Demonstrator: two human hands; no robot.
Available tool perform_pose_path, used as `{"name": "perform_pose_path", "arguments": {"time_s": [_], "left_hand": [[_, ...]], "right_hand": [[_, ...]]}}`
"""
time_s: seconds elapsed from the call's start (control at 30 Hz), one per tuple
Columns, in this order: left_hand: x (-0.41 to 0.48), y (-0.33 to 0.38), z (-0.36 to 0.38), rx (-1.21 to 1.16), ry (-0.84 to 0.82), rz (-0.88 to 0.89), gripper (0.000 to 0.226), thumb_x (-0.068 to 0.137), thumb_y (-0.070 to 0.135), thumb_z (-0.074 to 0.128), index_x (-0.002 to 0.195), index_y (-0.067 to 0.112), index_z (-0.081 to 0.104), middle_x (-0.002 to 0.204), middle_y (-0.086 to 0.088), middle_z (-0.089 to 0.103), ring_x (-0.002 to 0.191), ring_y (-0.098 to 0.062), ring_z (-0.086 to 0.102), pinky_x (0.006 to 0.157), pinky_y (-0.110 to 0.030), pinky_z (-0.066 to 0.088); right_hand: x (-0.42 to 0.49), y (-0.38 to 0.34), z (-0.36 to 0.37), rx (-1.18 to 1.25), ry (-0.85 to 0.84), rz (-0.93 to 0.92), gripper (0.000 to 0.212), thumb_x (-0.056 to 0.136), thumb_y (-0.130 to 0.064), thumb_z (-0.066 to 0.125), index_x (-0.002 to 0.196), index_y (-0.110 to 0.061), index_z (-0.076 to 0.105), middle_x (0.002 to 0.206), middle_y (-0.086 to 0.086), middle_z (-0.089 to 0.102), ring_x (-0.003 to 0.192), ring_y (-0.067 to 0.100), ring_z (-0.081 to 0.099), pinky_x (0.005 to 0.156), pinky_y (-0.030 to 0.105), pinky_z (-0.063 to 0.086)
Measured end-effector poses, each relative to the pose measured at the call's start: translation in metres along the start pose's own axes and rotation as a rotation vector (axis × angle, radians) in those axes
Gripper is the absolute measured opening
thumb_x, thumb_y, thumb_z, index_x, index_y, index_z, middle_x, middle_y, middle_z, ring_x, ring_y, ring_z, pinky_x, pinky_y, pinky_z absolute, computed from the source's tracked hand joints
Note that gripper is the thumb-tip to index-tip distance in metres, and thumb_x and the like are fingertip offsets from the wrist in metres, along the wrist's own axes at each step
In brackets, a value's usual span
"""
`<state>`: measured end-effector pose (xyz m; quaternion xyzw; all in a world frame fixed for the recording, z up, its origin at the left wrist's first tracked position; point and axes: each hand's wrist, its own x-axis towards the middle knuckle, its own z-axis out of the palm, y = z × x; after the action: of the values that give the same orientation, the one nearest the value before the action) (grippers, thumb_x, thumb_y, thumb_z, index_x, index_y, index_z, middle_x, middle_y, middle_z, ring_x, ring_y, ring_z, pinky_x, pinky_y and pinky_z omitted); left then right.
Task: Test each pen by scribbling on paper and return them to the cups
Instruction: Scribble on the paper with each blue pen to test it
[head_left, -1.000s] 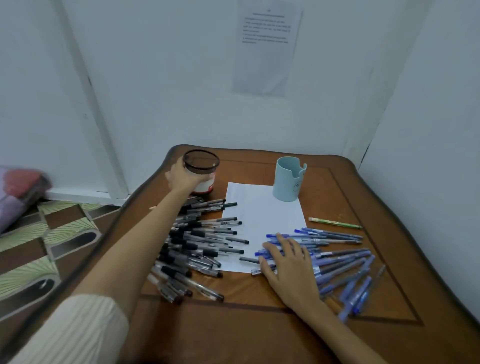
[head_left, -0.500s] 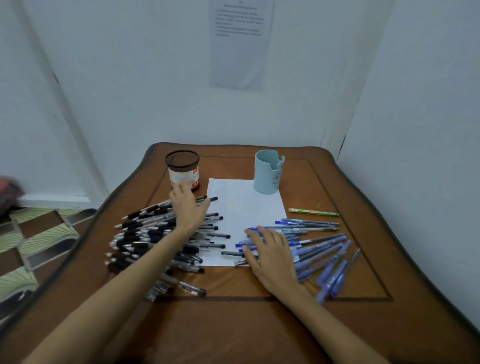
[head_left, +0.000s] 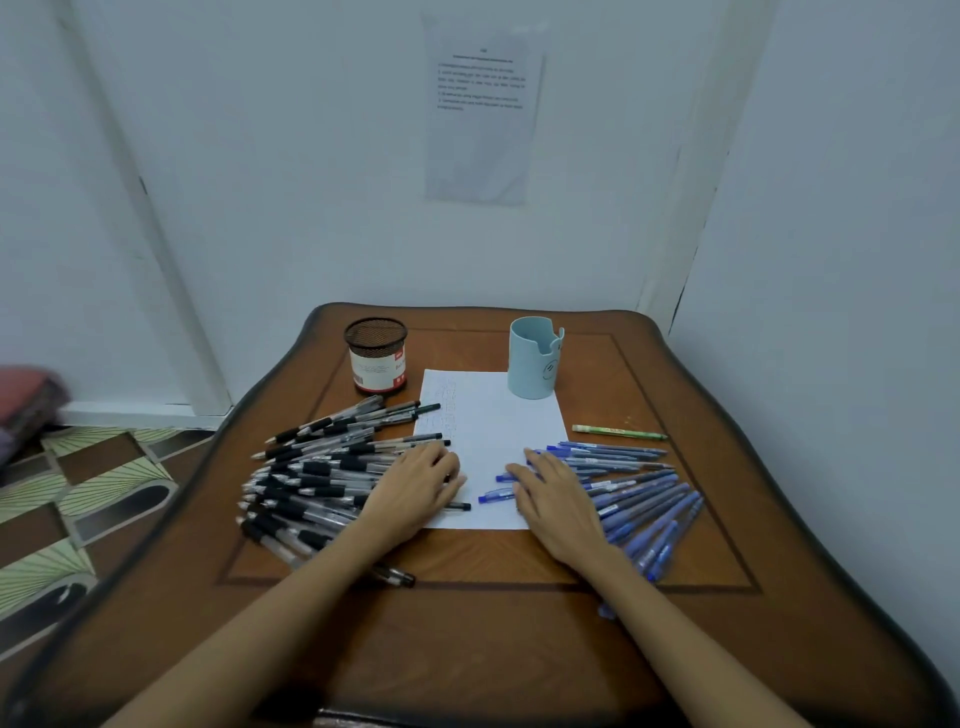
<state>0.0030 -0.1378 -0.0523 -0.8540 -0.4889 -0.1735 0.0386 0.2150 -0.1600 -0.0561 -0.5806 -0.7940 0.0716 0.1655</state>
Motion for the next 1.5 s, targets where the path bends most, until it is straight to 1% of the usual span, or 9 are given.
{"name": "perform_pose_path", "arguments": {"time_s": [0.13, 0.23, 0.43, 0.53, 0.77, 0.93, 1.13, 1.33, 1.5], "left_hand": [[0.0, -0.01, -0.001, 0.097, 0.087, -0.04, 0.024, 0.09, 0.024, 0.039, 0.086, 0.016, 0.061, 0.089, 0.0, 0.062, 0.08, -0.019, 0.064, 0.074, -0.028, 0.051], [0.004, 0.005, -0.004, 0.046, 0.095, -0.041, 0.025, 0.083, 0.002, 0.056, 0.105, 0.013, 0.065, 0.11, -0.005, 0.065, 0.104, -0.025, 0.063, 0.093, -0.036, 0.046], [-0.003, 0.034, 0.008, 0.071, -0.229, -0.034, 0.1, 0.073, 0.061, -0.032, 0.15, 0.022, 0.017, 0.157, 0.005, 0.016, 0.145, -0.01, 0.008, 0.113, -0.032, -0.011], [-0.004, 0.02, 0.004, 0.121, -0.248, -0.05, 0.097, 0.073, 0.055, -0.031, 0.151, 0.018, 0.013, 0.158, 0.001, 0.011, 0.146, -0.015, 0.003, 0.107, -0.033, -0.019], [0.021, -0.001, -0.007, 0.213, -0.187, -0.211, 0.049, 0.1, 0.011, 0.023, 0.149, 0.01, 0.018, 0.158, -0.007, 0.01, 0.147, -0.021, 0.002, 0.116, -0.038, -0.009], [0.055, -0.003, 0.003, 0.155, -0.238, -0.104, 0.047, 0.103, 0.033, 0.024, 0.149, 0.024, 0.02, 0.159, 0.001, 0.011, 0.147, -0.018, 0.001, 0.116, -0.043, -0.003], [0.056, -0.035, 0.008, 0.172, -0.253, -0.241, 0.046, 0.104, 0.028, 0.018, 0.15, 0.021, 0.021, 0.157, -0.004, 0.019, 0.146, -0.02, 0.009, 0.116, -0.045, -0.001], [0.041, -0.012, -0.011, 0.143, -0.135, -0.161, 0.047, 0.099, 0.007, 0.033, 0.145, 0.015, 0.031, 0.155, -0.005, 0.024, 0.145, -0.019, 0.014, 0.117, -0.039, 0.002], [-0.015, 0.049, -0.011, -0.093, -0.31, -0.13, 0.068, 0.095, 0.058, 0.01, 0.151, 0.021, 0.017, 0.159, 0.003, 0.01, 0.146, -0.013, 0.005, 0.116, -0.032, 0.001]], "right_hand": [[0.006, 0.025, -0.007, -0.025, 0.04, 0.054, 0.059, 0.091, -0.034, 0.019, 0.132, -0.009, 0.053, 0.143, 0.012, 0.045, 0.135, 0.027, 0.037, 0.114, 0.037, 0.022], [0.006, 0.019, -0.002, -0.023, 0.19, 0.019, 0.043, 0.09, -0.022, 0.037, 0.118, -0.003, 0.064, 0.127, 0.016, 0.06, 0.12, 0.033, 0.054, 0.106, 0.043, 0.036], [-0.001, -0.016, 0.01, -0.076, -0.092, -0.066, 0.092, 0.076, -0.059, -0.018, 0.151, -0.015, 0.014, 0.159, -0.001, 0.012, 0.146, 0.015, 0.005, 0.117, 0.034, -0.001], [0.005, 0.005, 0.007, -0.138, -0.085, -0.015, 0.096, 0.068, -0.053, -0.019, 0.151, -0.016, 0.009, 0.159, -0.002, 0.01, 0.147, 0.014, 0.002, 0.117, 0.035, -0.002], [0.027, 0.041, -0.008, -0.167, -0.013, 0.088, 0.082, 0.08, -0.049, -0.008, 0.148, -0.017, 0.026, 0.156, 0.002, 0.022, 0.145, 0.017, 0.015, 0.117, 0.034, 0.001], [0.058, 0.049, -0.01, -0.23, -0.044, 0.165, 0.06, 0.097, -0.054, 0.017, 0.15, -0.027, 0.014, 0.16, 0.003, 0.002, 0.147, 0.023, 0.0, 0.116, 0.045, -0.004], [0.072, 0.075, -0.017, -0.259, -0.049, 0.155, 0.044, 0.102, -0.035, 0.027, 0.145, -0.024, 0.032, 0.154, 0.001, 0.027, 0.143, 0.02, 0.018, 0.115, 0.04, 0.013], [0.057, 0.027, -0.024, -0.143, -0.049, 0.258, 0.048, 0.103, -0.035, 0.023, 0.148, -0.019, 0.025, 0.157, 0.004, 0.021, 0.145, 0.023, 0.015, 0.118, 0.043, 0.007], [-0.018, -0.028, -0.013, -0.126, -0.073, 0.109, 0.108, 0.064, -0.069, -0.037, 0.151, -0.026, 0.011, 0.159, -0.001, 0.008, 0.147, 0.018, 0.001, 0.117, 0.041, -0.002]]}}
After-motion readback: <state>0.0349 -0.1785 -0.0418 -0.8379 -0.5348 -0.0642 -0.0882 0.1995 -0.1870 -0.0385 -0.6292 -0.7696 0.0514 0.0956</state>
